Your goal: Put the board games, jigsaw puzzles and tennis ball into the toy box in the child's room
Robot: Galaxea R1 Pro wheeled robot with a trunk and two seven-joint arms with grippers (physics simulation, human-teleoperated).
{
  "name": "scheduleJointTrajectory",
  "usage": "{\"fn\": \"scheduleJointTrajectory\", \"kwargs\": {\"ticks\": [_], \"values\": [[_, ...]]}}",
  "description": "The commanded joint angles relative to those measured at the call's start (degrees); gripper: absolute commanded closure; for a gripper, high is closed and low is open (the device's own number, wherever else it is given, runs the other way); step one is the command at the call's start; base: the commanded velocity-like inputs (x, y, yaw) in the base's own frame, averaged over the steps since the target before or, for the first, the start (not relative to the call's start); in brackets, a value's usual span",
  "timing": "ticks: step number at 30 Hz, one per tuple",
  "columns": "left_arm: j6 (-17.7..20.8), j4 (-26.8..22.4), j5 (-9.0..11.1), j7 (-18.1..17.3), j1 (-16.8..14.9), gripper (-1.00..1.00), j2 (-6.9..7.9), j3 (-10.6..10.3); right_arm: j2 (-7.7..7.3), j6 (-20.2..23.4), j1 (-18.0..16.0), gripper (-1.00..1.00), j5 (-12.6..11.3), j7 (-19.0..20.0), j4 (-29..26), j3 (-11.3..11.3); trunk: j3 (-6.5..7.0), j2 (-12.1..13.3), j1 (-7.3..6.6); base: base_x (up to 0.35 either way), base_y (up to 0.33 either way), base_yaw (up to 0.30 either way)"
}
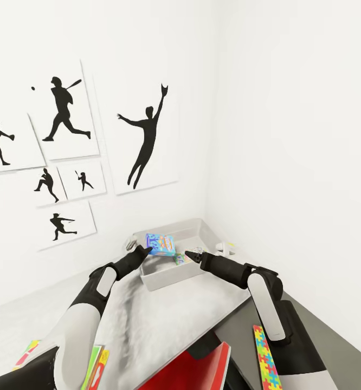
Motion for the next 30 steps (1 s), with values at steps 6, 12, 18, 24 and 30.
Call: {"fn": "scheduleJointTrajectory", "kwargs": {"ticks": [6,12,18,24,30], "values": [[0.48,-0.02,0.23,-0.17,-0.07,1.0,-0.06,0.38,0.03,0.25,-0.05,-1.0,0.45,0.44,-0.03,-0.07,-0.1,-0.09,0.02,0.0,0.0,0.0],[0.48,-0.02,0.23,-0.17,-0.07,1.0,-0.07,0.38,0.03,0.25,-0.01,-1.0,0.45,0.44,-0.03,-0.07,-0.1,-0.09,0.02,0.0,0.0,0.0],[0.49,-0.02,0.23,-0.17,-0.07,1.0,-0.06,0.38,0.03,0.25,-0.01,-1.0,0.45,0.44,-0.03,-0.07,-0.1,-0.09,0.02,0.0,0.0,0.0],[0.49,-0.02,0.23,-0.17,-0.07,1.0,-0.06,0.38,0.03,0.25,0.0,-1.0,0.45,0.44,-0.03,-0.07,-0.1,-0.09,0.02,0.011,0.0,0.0],[0.46,-0.02,0.23,-0.18,-0.07,1.0,-0.06,0.38,0.06,0.25,0.0,-1.0,0.45,0.44,-0.03,-0.07,-0.1,-0.09,0.02,0.007,0.0,0.0]]}}
